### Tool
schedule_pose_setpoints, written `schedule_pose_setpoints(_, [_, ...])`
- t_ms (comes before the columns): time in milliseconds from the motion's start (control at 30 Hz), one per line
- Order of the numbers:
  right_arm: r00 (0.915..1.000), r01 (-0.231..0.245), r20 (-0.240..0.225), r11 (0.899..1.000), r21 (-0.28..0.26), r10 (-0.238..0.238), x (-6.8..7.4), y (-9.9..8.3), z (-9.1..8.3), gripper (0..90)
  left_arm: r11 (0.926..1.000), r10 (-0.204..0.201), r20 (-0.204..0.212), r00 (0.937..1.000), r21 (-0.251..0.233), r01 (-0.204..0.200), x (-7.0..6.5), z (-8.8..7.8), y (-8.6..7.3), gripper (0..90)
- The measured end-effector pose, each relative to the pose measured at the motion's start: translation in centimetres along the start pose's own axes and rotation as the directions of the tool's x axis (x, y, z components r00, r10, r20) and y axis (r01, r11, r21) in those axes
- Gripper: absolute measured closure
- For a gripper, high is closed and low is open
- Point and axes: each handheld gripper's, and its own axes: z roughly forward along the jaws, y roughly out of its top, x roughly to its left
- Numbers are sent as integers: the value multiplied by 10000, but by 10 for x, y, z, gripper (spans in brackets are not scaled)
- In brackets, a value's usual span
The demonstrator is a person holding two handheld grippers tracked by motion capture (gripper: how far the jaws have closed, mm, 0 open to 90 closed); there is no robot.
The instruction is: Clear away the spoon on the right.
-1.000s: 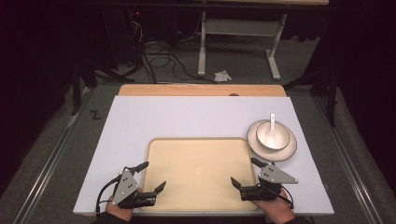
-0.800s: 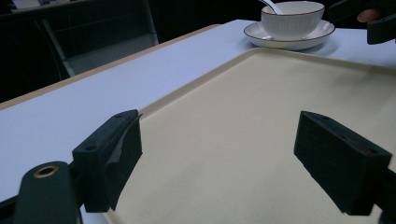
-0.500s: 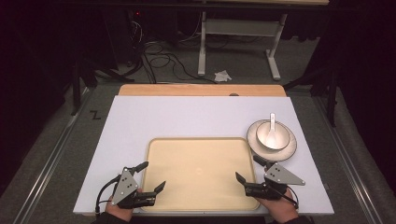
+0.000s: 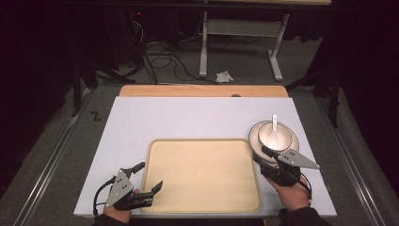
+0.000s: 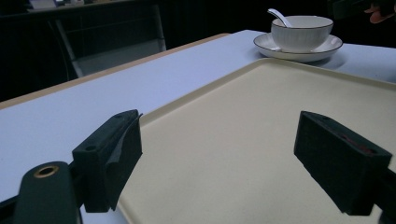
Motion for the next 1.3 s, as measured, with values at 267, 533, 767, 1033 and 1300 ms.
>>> schedule_pose_setpoints(267, [9978,-591,323,9977,332,580,-19,13,3,660,9994,-281,-253,9993,-189,276,8,1,2,158])
schedule_pose_setpoints(533, [9956,-465,842,9976,503,422,-31,27,-2,798,9997,-152,-428,9990,-178,145,8,4,4,158])
schedule_pose_setpoints(767, [9922,-521,1164,9973,523,457,-39,34,-6,900,9997,-26,-499,9988,-229,14,7,-1,8,158])
schedule_pose_setpoints(1033, [9890,-444,1443,9966,687,341,-50,42,2,900,9995,184,-670,9976,-253,-201,7,-2,10,158])
schedule_pose_setpoints(1300, [9867,-491,1596,9925,1120,308,-65,51,21,900,9991,384,-633,9973,-143,-394,6,5,9,158])
